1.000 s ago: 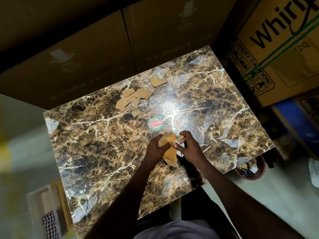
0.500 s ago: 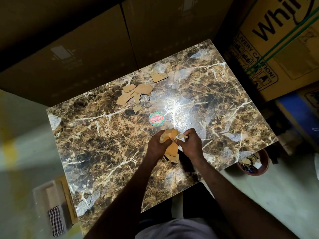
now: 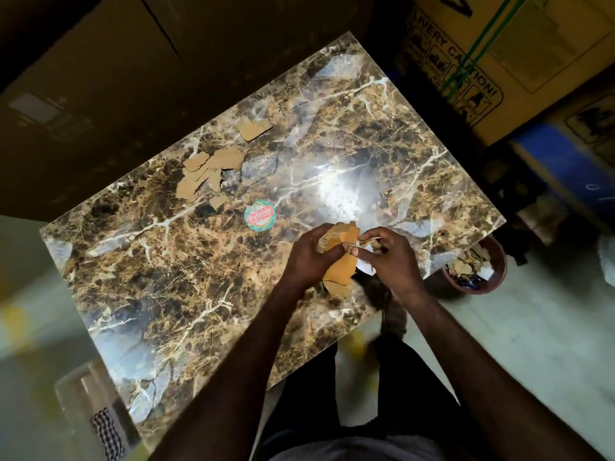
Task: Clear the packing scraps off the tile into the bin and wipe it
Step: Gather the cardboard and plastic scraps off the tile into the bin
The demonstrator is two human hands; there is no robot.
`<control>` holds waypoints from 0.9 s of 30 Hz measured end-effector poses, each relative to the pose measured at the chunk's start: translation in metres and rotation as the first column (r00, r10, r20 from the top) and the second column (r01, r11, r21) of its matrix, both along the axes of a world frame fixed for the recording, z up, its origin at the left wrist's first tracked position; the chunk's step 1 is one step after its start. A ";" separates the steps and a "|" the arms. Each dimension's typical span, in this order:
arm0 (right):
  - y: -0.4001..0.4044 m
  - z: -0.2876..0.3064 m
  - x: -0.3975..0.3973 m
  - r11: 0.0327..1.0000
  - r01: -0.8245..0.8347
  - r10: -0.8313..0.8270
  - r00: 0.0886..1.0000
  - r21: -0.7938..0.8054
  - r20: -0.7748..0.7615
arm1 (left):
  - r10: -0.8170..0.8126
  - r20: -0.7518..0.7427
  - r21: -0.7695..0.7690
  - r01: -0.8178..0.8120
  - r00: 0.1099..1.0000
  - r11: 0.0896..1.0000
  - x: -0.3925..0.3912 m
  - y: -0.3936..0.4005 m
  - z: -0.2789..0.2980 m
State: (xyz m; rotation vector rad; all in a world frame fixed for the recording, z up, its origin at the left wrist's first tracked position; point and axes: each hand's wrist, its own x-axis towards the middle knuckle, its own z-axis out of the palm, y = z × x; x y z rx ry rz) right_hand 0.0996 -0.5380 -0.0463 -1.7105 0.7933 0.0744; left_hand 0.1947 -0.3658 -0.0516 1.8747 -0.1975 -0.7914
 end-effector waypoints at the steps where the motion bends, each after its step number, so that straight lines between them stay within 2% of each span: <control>1: -0.017 0.000 -0.009 1.000 0.022 -0.022 1.000 0.003 0.005 | -0.017 0.004 0.000 0.017 1.000 1.000 -0.005 -0.017 0.002; 5: -0.091 -0.003 -0.055 0.992 0.111 -0.113 0.993 0.055 0.041 | -0.060 0.021 0.000 0.060 0.998 0.998 -0.042 -0.099 0.006; 12: -0.242 -0.012 -0.158 0.958 0.287 -0.286 0.957 0.009 -0.037 | -0.234 0.003 0.003 0.234 0.972 0.972 -0.122 -0.271 -0.005; 16: -0.324 -0.034 -0.211 0.929 0.370 -0.370 0.927 -0.026 -0.059 | -0.306 -0.032 0.008 0.307 0.951 0.952 -0.170 -0.363 -0.041; 19: -0.369 -0.076 -0.245 0.908 0.420 -0.419 0.901 -0.013 -0.111 | -0.332 -0.091 0.055 0.338 0.939 0.940 -0.204 -0.415 -0.093; 24: -0.407 -0.198 -0.283 0.891 0.454 -0.447 0.863 -0.027 -0.235 | -0.384 -0.196 0.193 0.420 0.902 0.887 -0.235 -0.461 -0.205; 27: -0.416 -0.275 -0.290 0.908 0.414 -0.414 0.872 -0.059 -0.260 | -0.428 -0.208 0.184 0.465 0.879 0.866 -0.240 -0.471 -0.274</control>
